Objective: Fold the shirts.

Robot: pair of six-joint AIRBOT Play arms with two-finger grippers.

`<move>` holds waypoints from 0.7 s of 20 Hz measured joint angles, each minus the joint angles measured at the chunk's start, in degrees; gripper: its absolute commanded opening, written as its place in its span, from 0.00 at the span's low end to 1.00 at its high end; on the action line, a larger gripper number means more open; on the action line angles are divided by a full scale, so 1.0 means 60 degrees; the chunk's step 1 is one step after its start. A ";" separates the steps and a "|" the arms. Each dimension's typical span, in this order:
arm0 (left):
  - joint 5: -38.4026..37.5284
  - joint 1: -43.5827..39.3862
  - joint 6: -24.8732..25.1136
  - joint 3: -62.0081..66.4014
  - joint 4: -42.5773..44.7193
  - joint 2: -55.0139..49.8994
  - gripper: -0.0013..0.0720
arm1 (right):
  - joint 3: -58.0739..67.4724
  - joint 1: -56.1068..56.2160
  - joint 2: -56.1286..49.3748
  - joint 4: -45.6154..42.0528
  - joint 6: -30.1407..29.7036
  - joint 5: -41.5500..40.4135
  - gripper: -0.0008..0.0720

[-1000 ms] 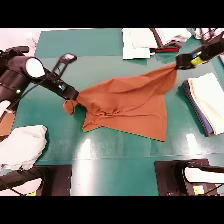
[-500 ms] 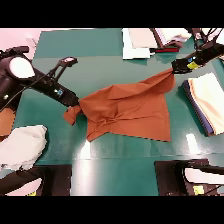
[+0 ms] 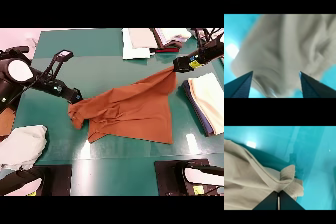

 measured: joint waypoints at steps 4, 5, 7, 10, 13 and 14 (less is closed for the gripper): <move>0.0616 0.0277 -0.0998 0.0076 0.1763 -0.0098 0.93 | 0.0000 0.0000 0.0007 0.0015 0.0000 0.0233 0.03; 0.0729 0.0576 -0.1282 0.0055 0.2000 -0.0149 0.94 | 0.0000 0.0000 0.0007 0.0018 0.0000 0.0240 0.03; 0.0758 0.1341 -0.1647 -0.0058 0.1894 -0.0364 0.93 | 0.0000 0.0000 0.0007 0.0022 0.0000 0.0280 0.03; 0.0699 0.2375 -0.1705 -0.0302 0.0623 -0.1016 0.93 | 0.0000 0.0000 0.0007 0.0025 0.0000 0.0310 0.03; 0.0346 0.2892 -0.1548 -0.0441 -0.0499 -0.1974 0.94 | 0.0000 0.0000 0.0007 0.0029 0.0000 0.0331 0.03; 0.0248 0.2969 -0.1508 -0.0463 -0.0780 -0.2288 0.94 | 0.0000 0.0000 0.0007 0.0033 0.0000 0.0335 0.03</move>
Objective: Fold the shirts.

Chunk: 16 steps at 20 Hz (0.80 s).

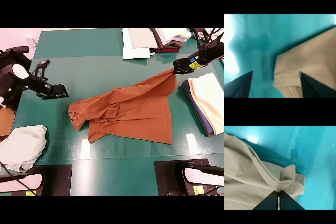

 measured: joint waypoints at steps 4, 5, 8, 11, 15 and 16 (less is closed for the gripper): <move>-0.0331 0.0084 0.0109 -0.0055 -0.0739 -0.0973 0.94 | 0.0000 0.0000 0.0000 0.0000 0.0000 0.0004 0.03; -0.0368 0.0047 0.0138 -0.0055 -0.0841 -0.1107 0.93 | 0.0000 0.0000 0.0000 0.0000 0.0000 0.0004 0.03; -0.0368 -0.0204 0.0288 -0.0062 -0.1013 -0.1326 0.93 | 0.0000 0.0000 0.0000 0.0000 0.0000 0.0004 0.03; -0.0335 -0.0455 0.0357 -0.0062 -0.1093 -0.1413 0.09 | 0.0000 0.0000 0.0000 0.0000 0.0000 0.0004 0.03; -0.0324 -0.0568 0.0401 0.0135 -0.1111 -0.1268 0.05 | 0.0000 0.0000 0.0171 0.0000 0.0000 -0.0044 0.03; -0.0324 -0.0561 0.0401 0.0346 -0.1082 -0.1078 0.05 | 0.0000 0.0000 0.0328 -0.0004 0.0000 -0.0168 0.03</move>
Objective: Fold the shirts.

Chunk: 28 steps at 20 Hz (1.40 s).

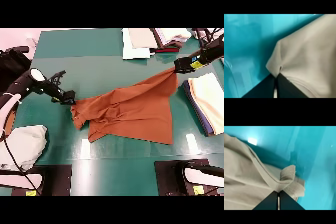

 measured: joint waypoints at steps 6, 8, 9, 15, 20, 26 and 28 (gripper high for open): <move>0.0339 0.0368 0.0011 0.2838 0.0568 0.2648 0.05 | 0.0153 0.0000 0.2044 -0.0036 0.0000 -0.1472 0.03; 0.0423 0.0455 0.0015 0.4011 0.0856 0.3763 0.05 | 0.0594 0.0000 0.2769 -0.0058 0.0000 -0.1829 0.03; 0.0503 0.0470 0.0015 0.4521 0.0947 0.4284 0.05 | 0.0885 0.0000 0.3064 -0.0058 -0.0004 -0.1953 0.03; 0.1155 0.0525 0.0011 0.6641 0.1202 0.6732 0.05 | 0.3100 0.0004 0.4022 -0.0189 0.0011 -0.1810 0.03; 0.1392 0.0528 -0.0026 0.7399 0.1388 0.7085 0.05 | 0.4564 0.0004 0.3792 -0.0816 0.0251 -0.0962 0.03; 0.0095 0.0528 -0.0186 0.6812 0.1475 0.5450 0.05 | 0.4801 0.0004 0.2499 -0.1253 0.0328 -0.0459 0.03; -0.0280 0.0532 -0.0240 0.6160 0.1483 0.4532 0.05 | 0.4284 0.0004 0.1847 -0.1279 0.0331 -0.0346 0.03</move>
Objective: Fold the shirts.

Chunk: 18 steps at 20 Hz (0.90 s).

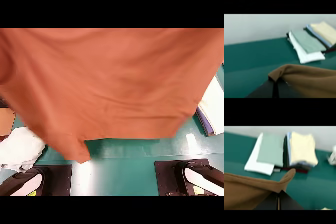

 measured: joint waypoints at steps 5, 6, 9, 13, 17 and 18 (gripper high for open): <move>-0.0186 0.0000 0.0029 -0.1821 -0.0280 -0.2772 0.05 | -0.1883 0.0000 -0.2149 -0.0022 -0.0018 0.0044 0.03; -0.0109 0.0000 0.0113 -0.2025 -0.0299 -0.3311 0.18 | -0.2164 0.0000 -0.2583 -0.0004 -0.0040 -0.0066 0.03; 0.0120 0.0011 0.0266 -0.2361 -0.0353 -0.4550 0.78 | -0.2659 0.0000 -0.3734 0.0029 -0.0047 -0.0361 0.31; 0.0058 0.0313 0.0288 -0.2328 -0.0339 -0.4998 0.78 | -0.2659 -0.0095 -0.4386 0.0098 -0.0029 -0.0627 0.47; -0.0867 0.0987 0.0215 -0.2550 -0.0302 -0.4564 0.78 | -0.1891 -0.0597 -0.4535 0.1406 -0.0149 0.0135 0.47; -0.1009 0.1115 0.0211 -0.2874 -0.0284 -0.4346 0.78 | -0.1829 -0.0776 -0.4506 0.1945 -0.0255 0.0452 0.47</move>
